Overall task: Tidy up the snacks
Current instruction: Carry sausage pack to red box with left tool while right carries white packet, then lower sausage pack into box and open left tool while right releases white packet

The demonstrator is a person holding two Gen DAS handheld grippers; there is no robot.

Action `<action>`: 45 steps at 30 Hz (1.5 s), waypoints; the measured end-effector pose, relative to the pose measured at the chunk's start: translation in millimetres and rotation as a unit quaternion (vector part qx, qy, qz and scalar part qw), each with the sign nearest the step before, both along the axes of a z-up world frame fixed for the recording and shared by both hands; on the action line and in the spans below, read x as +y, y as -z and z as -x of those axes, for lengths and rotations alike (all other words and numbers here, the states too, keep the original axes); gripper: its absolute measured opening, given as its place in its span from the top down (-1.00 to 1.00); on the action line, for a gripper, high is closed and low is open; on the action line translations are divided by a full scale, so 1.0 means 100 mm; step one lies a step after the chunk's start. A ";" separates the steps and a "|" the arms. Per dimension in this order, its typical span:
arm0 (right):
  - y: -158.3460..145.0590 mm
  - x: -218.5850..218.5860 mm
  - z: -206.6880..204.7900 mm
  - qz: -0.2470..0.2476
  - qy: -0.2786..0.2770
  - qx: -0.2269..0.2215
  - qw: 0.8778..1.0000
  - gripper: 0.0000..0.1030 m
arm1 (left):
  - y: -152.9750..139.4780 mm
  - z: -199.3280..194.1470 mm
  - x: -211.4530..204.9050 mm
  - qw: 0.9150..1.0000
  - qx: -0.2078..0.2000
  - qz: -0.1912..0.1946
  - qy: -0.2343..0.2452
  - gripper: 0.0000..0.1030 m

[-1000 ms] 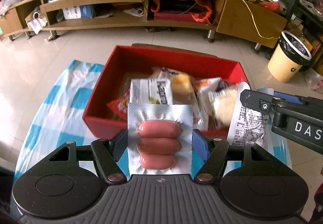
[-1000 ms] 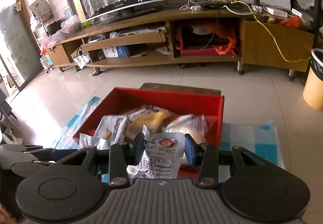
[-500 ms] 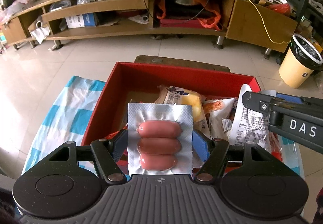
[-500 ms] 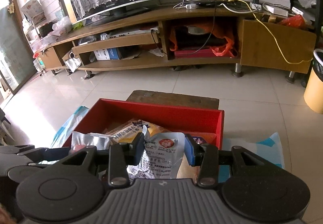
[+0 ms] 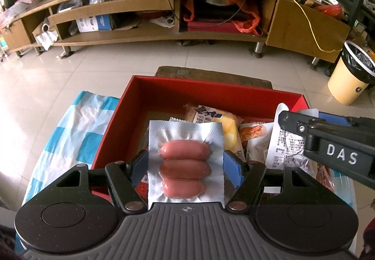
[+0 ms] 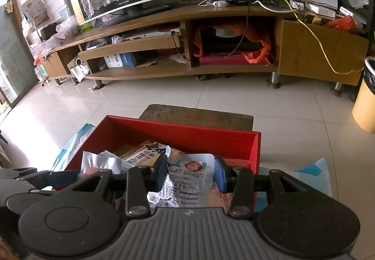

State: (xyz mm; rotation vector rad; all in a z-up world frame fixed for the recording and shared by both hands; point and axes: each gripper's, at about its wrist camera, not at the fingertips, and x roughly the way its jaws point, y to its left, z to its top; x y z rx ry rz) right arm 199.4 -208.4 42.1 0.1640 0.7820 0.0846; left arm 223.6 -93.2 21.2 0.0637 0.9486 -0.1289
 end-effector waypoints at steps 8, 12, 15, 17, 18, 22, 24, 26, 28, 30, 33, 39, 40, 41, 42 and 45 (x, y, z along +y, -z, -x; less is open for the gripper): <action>0.02 -0.02 -0.06 -0.001 0.005 0.001 1.000 0.20 | 0.01 -0.05 0.00 1.000 -0.001 0.003 -0.004 -0.45; 0.04 0.01 -0.08 0.003 0.002 0.007 1.000 0.20 | 0.02 -0.05 -0.01 1.000 -0.002 0.001 -0.004 -0.45; 0.06 0.01 -0.09 0.004 0.002 0.009 1.000 0.20 | 0.02 -0.05 -0.01 1.000 -0.001 0.001 -0.005 -0.45; 0.07 0.00 -0.09 0.003 0.003 0.010 1.000 0.20 | 0.02 -0.06 0.00 1.000 0.000 0.003 -0.006 -0.45; 0.07 0.00 -0.09 0.004 0.003 0.011 1.000 0.20 | 0.02 -0.06 0.00 1.000 0.001 0.004 -0.006 -0.45; 0.09 -0.01 -0.11 0.003 0.006 0.015 1.000 0.20 | 0.02 -0.07 0.00 1.000 0.001 0.003 -0.007 -0.46; 0.10 -0.01 -0.12 0.002 0.005 0.019 1.000 0.20 | 0.03 -0.08 0.00 1.000 0.002 0.002 -0.007 -0.46; 0.11 -0.02 -0.13 -0.001 0.007 0.022 1.000 0.20 | 0.04 -0.09 0.01 1.000 0.003 0.002 -0.007 -0.47; 0.12 -0.02 -0.13 -0.003 0.009 0.022 1.000 0.20 | 0.04 -0.10 0.01 1.000 0.003 0.003 -0.008 -0.48; 0.11 -0.03 -0.13 -0.002 0.009 0.022 1.000 0.20 | 0.04 -0.10 0.02 1.000 0.005 0.003 -0.010 -0.47; 0.12 -0.02 -0.13 -0.003 0.009 0.023 1.000 0.20 | 0.05 -0.11 0.02 1.000 0.008 0.003 -0.013 -0.48; 0.13 -0.02 -0.13 -0.004 0.009 0.026 1.000 0.20 | 0.05 -0.11 0.02 1.000 0.007 -0.001 -0.016 -0.54; 0.13 -0.01 -0.13 -0.004 0.009 0.026 1.000 0.20 | 0.05 -0.11 0.02 1.000 0.008 -0.002 -0.017 -0.55; 0.13 -0.01 -0.12 -0.004 0.008 0.027 1.000 0.20 | 0.06 -0.12 0.03 1.000 0.008 -0.002 -0.018 -0.56; 0.13 -0.01 -0.12 -0.003 0.008 0.027 1.000 0.20 | 0.05 -0.12 0.03 1.000 0.008 -0.002 -0.020 -0.59; 0.13 -0.01 -0.12 -0.004 0.009 0.027 1.000 0.20 | 0.06 -0.14 0.04 1.000 0.009 -0.004 -0.025 -0.67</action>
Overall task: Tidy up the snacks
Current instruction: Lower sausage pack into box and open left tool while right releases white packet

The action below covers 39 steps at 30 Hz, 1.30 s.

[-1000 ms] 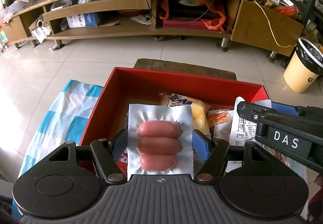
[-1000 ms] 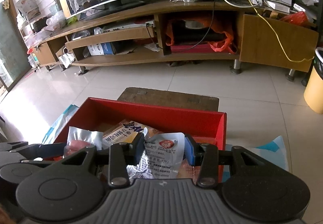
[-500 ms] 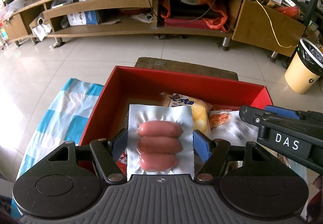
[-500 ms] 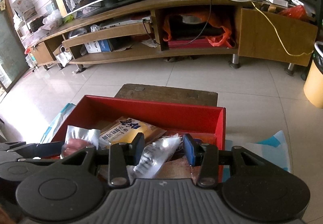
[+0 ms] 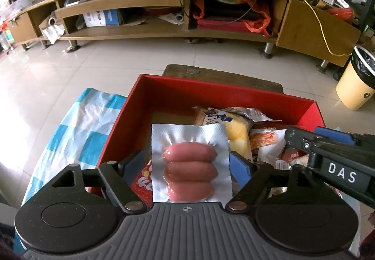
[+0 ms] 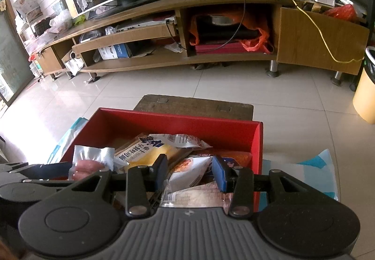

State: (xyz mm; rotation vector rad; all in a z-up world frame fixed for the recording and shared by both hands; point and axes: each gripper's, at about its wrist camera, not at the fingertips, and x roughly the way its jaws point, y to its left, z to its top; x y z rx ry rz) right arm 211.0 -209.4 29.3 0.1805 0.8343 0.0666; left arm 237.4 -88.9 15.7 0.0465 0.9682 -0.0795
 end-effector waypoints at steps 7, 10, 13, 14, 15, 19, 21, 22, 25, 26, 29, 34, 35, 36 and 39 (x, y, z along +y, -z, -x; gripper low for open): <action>-0.01 0.00 0.01 0.000 0.000 -0.001 1.000 0.19 | -0.05 0.01 0.02 1.000 -0.009 -0.008 -0.008 -0.78; -0.02 0.00 0.03 -0.001 0.001 -0.001 1.000 0.19 | -0.09 0.01 0.05 1.000 -0.014 -0.006 -0.012 -0.80; -0.04 0.00 0.04 -0.003 0.004 -0.003 1.000 0.18 | -0.12 0.01 0.09 1.000 -0.019 -0.005 -0.017 -0.85; -0.04 -0.01 0.04 -0.003 0.004 -0.003 1.000 0.18 | -0.14 0.02 0.09 1.000 -0.021 -0.007 -0.019 -0.85; -0.05 -0.01 0.05 -0.004 0.004 -0.003 1.000 0.18 | -0.15 0.02 0.10 0.999 -0.023 -0.010 -0.021 -0.85; -0.10 -0.01 0.09 -0.006 0.003 -0.006 1.000 0.17 | -0.23 0.05 0.14 0.999 -0.031 -0.008 -0.024 -0.87; -0.13 0.00 0.11 -0.007 0.002 -0.009 1.000 0.17 | -0.26 0.08 0.14 0.999 -0.033 -0.007 -0.023 -0.88; -0.15 0.01 0.13 -0.007 0.001 -0.010 1.000 0.17 | -0.27 0.09 0.14 0.999 -0.034 -0.007 -0.022 -0.88; -0.19 0.02 0.20 -0.007 0.002 -0.014 1.000 0.16 | -0.30 0.15 0.13 0.999 -0.036 -0.007 -0.019 -0.91; -0.21 0.02 0.22 -0.008 0.003 -0.014 1.000 0.14 | -0.31 0.17 0.13 0.999 -0.037 -0.006 -0.019 -0.91; -0.25 0.01 0.30 -0.009 0.009 -0.016 1.000 0.09 | -0.34 0.25 0.14 0.999 -0.039 -0.005 -0.019 -0.91; -0.29 -0.05 0.43 -0.012 0.020 -0.016 1.000 0.08 | -0.36 0.36 0.18 0.999 -0.035 0.000 -0.020 -0.93; -0.30 -0.06 0.46 -0.014 0.021 -0.016 1.000 0.07 | -0.35 0.38 0.18 0.999 -0.033 0.001 -0.020 -0.94; -0.30 -0.05 0.49 -0.014 0.020 -0.015 1.000 0.07 | -0.35 0.41 0.19 0.999 -0.032 0.000 -0.020 -0.94; -0.29 -0.02 0.58 -0.013 0.016 -0.012 1.000 0.06 | -0.33 0.49 0.19 0.999 -0.026 0.000 -0.019 -0.94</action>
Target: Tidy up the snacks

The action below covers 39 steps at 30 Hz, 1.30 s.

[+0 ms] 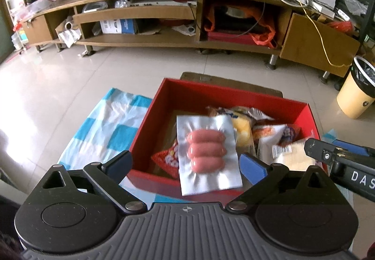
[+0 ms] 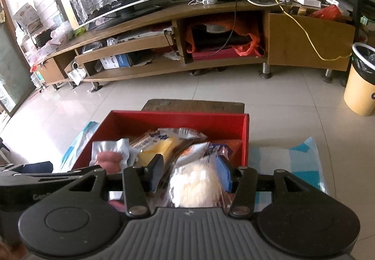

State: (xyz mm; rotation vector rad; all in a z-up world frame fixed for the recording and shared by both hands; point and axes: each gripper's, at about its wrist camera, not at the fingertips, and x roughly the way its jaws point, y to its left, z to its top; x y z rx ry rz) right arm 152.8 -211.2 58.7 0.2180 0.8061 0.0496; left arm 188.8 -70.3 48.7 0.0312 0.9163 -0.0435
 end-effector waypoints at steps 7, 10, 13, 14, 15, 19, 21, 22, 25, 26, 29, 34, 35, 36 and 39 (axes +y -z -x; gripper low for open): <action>-0.04 0.05 0.21 0.007 -0.009 -0.004 1.000 0.04 | -0.02 0.18 0.03 1.000 0.003 0.009 0.003 -0.95; -0.05 0.05 0.28 0.006 -0.009 -0.006 1.000 0.04 | -0.02 0.24 0.05 1.000 0.005 0.008 0.002 -0.95; -0.06 0.06 0.35 0.006 -0.012 -0.007 1.000 0.03 | 0.00 0.30 0.08 1.000 0.010 0.007 0.000 -0.95; -0.06 0.07 0.38 0.006 -0.013 -0.007 1.000 0.03 | 0.00 0.32 0.09 1.000 0.011 0.007 0.000 -0.95; -0.07 0.08 0.41 0.006 -0.014 -0.007 1.000 0.03 | 0.00 0.35 0.10 1.000 0.011 0.007 0.000 -0.95; -0.08 0.12 0.53 0.011 -0.018 -0.007 1.000 0.02 | 0.01 0.47 0.16 1.000 0.016 0.012 -0.001 -0.95; -0.08 0.14 0.59 0.012 -0.020 -0.005 1.000 0.02 | 0.02 0.53 0.18 1.000 0.023 0.016 -0.001 -0.95; -0.08 0.15 0.61 0.012 -0.021 -0.003 1.000 0.01 | 0.04 0.56 0.19 0.999 0.027 0.018 0.000 -0.95; -0.04 0.19 0.71 0.013 -0.024 0.006 1.000 0.01 | 0.08 0.65 0.21 0.999 0.037 0.016 0.002 -0.95; -0.03 0.21 0.74 0.013 -0.026 0.009 1.000 0.00 | 0.10 0.68 0.20 0.999 0.039 0.014 0.003 -0.95; 0.02 0.24 0.84 0.015 -0.029 0.019 0.999 0.00 | 0.14 0.77 0.21 0.999 0.046 0.011 0.004 -0.95; 0.09 0.28 0.98 0.016 -0.032 0.033 0.999 0.00 | 0.17 0.92 0.23 0.999 0.052 0.009 0.006 -0.95; 0.10 0.28 1.01 0.016 -0.032 0.036 0.999 0.00 | 0.18 0.95 0.23 0.998 0.054 0.008 0.007 -0.95; 0.11 0.29 1.04 0.015 -0.032 0.038 0.999 0.00 | 0.19 0.98 0.22 0.998 0.055 0.008 0.007 -0.95; 0.13 0.30 1.13 0.014 -0.033 0.041 0.999 -0.01 | 0.20 1.07 0.23 0.998 0.057 0.007 0.010 -0.95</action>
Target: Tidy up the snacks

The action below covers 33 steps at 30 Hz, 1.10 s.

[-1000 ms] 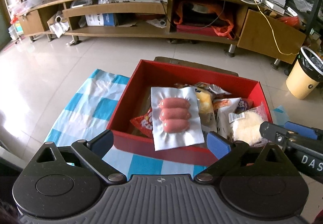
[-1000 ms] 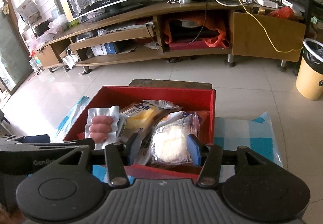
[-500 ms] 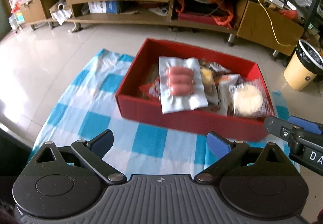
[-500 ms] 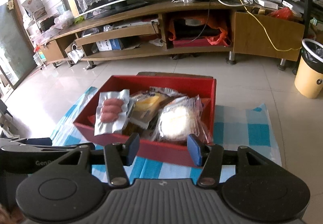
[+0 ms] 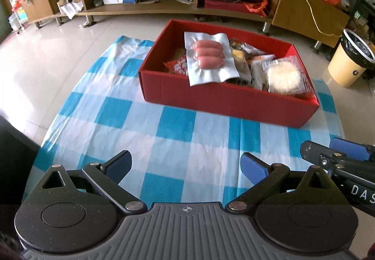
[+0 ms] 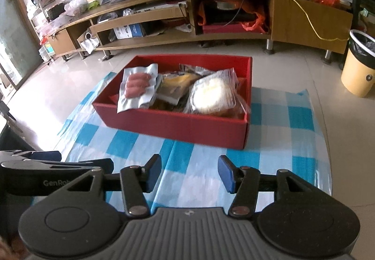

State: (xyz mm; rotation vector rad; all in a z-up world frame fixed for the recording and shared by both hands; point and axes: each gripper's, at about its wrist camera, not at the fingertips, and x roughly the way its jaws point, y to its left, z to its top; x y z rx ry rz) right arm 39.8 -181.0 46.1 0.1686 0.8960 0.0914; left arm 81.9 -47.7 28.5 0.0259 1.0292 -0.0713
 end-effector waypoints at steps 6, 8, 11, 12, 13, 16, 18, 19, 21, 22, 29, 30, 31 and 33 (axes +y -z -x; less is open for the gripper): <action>0.01 0.05 0.18 -0.004 -0.003 0.002 1.000 -0.06 | 0.03 0.21 0.01 1.000 0.004 0.002 0.007 -0.96; 0.01 0.07 0.24 -0.004 -0.005 0.002 1.000 -0.07 | 0.04 0.27 0.02 1.000 0.004 -0.001 0.008 -0.96; 0.01 0.08 0.33 -0.008 -0.005 0.003 1.000 -0.07 | 0.04 0.37 0.04 1.000 0.004 0.000 0.009 -0.97; 0.01 0.09 0.36 -0.009 -0.005 0.003 1.000 -0.07 | 0.04 0.39 0.05 1.000 0.005 0.000 0.009 -0.97; 0.01 0.09 0.39 -0.010 -0.005 0.004 1.000 -0.07 | 0.04 0.43 0.05 1.000 0.005 0.001 0.009 -0.97; 0.02 0.11 0.50 -0.012 -0.005 0.005 1.000 -0.07 | 0.06 0.52 0.08 1.000 0.010 0.004 0.009 -0.98; 0.03 0.12 0.57 -0.011 -0.005 0.008 1.000 -0.07 | 0.08 0.58 0.08 1.000 0.014 0.005 0.011 -0.98; 0.03 0.13 0.60 -0.011 -0.005 0.010 1.000 -0.07 | 0.09 0.62 0.08 1.000 0.016 0.005 0.014 -0.98; 0.05 0.13 0.67 -0.011 -0.006 0.013 1.000 -0.07 | 0.11 0.68 0.08 1.000 0.019 0.002 0.017 -0.98; 0.06 0.13 0.70 -0.011 -0.007 0.014 1.000 -0.07 | 0.12 0.71 0.08 1.000 0.019 0.001 0.019 -0.98; 0.11 0.14 0.92 -0.012 -0.005 0.024 1.000 -0.07 | 0.16 0.87 0.04 0.999 0.026 -0.010 0.030 -0.98; 0.12 0.14 0.94 -0.012 -0.005 0.025 1.000 -0.07 | 0.16 0.89 0.04 0.999 0.025 -0.011 0.031 -0.98; 0.12 0.14 0.95 -0.012 -0.005 0.025 1.000 -0.07 | 0.16 0.91 0.03 0.999 0.025 -0.012 0.032 -0.98; 0.13 0.14 0.98 -0.013 -0.005 0.026 1.000 -0.07 | 0.17 0.94 0.03 0.999 0.025 -0.012 0.033 -0.98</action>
